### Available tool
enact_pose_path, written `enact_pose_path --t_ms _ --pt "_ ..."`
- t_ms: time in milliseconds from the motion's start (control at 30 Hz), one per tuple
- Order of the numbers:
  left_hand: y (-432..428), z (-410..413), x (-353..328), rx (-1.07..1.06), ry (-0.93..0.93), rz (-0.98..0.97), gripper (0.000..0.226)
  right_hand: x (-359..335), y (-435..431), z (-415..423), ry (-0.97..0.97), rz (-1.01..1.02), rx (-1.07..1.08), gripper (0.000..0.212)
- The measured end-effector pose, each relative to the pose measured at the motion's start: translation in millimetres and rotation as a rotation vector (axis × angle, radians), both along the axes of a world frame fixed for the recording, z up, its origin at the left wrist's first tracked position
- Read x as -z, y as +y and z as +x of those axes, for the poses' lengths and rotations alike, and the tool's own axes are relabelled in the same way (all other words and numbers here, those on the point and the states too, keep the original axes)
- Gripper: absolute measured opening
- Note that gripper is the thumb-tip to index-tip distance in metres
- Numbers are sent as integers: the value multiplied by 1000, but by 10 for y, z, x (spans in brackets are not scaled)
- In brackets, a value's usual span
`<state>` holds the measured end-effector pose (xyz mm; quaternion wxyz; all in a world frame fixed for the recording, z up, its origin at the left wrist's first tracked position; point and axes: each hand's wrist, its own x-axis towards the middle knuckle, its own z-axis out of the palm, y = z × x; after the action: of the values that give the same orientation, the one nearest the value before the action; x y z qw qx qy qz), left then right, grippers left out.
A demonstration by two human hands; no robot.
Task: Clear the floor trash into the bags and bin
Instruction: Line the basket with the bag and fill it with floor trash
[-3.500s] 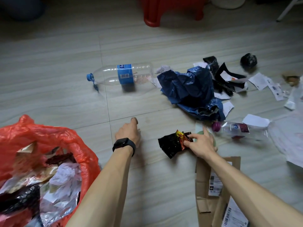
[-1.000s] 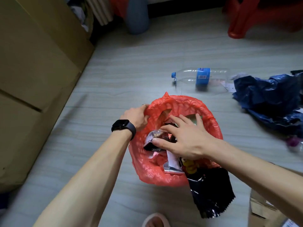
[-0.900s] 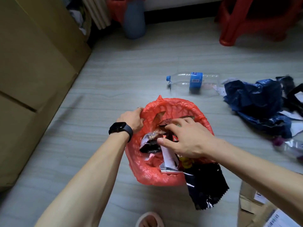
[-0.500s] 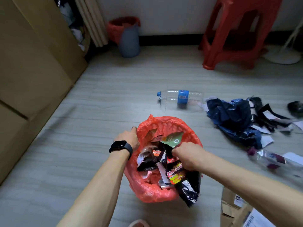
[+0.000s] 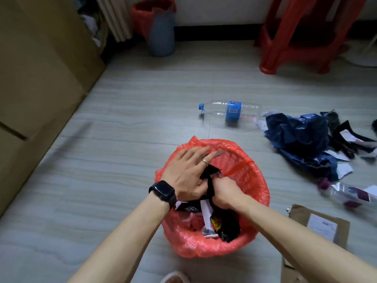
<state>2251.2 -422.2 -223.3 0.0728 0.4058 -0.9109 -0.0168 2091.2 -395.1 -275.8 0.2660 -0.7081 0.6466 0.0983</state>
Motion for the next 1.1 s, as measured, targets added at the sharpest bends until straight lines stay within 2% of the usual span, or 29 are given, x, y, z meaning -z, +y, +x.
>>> enact_pose_path --t_ms 33,100,133,233,333,367,433,533,600,667,700,733,800,833,867,933,1000,1100 --pt "28 -62 53 64 -79 86 82 -83 -37 -100 -99 87 28 37" --pt "96 -128 199 55 -259 263 84 -253 -63 -293 -237 210 23 19" --pt "133 -166 270 22 -327 346 87 -349 -41 -394 -246 215 0 20" --pt "224 -274 404 -62 -454 465 93 -596 93 -559 -107 88 -145 43" --pt "242 -332 468 -118 -533 480 92 -645 312 -638 200 -79 -377 86" --pt "237 -333 483 -137 -543 487 92 -632 376 -672 289 -144 -420 97" --pt "203 -295 504 -179 -535 505 90 -575 419 -698 370 -195 -394 106" --pt "161 -272 533 -221 -524 500 93 -474 312 -545 432 -179 -328 99" --pt "137 -304 530 -254 -565 515 94 -454 232 -377 468 -191 -344 74" --pt "51 -366 434 -281 -611 592 93 -430 185 -362 409 -241 -344 57" --pt "-12 -373 350 -282 -622 641 88 -447 177 -390 314 -259 -331 54" --pt "-85 -436 237 -251 -627 678 78 -478 205 -489 159 -282 -277 52" --pt "-229 -529 -41 -197 -615 698 49 -550 293 -690 -300 -420 -90 36" --pt "-298 -686 -187 -174 -641 665 38 -569 396 -872 -498 -520 54 24" --pt "-361 -830 -343 -170 -681 605 32 -574 494 -1035 -604 -590 188 14" --pt "-479 -1203 -593 -147 -782 406 32 -514 713 -1420 -638 -612 445 14" --pt "-559 -1704 -717 -94 -770 201 30 -347 969 -1920 -594 -538 673 17" --pt "-429 -2344 -713 37 -471 62 22 3 1313 -2556 -448 -333 865 15"
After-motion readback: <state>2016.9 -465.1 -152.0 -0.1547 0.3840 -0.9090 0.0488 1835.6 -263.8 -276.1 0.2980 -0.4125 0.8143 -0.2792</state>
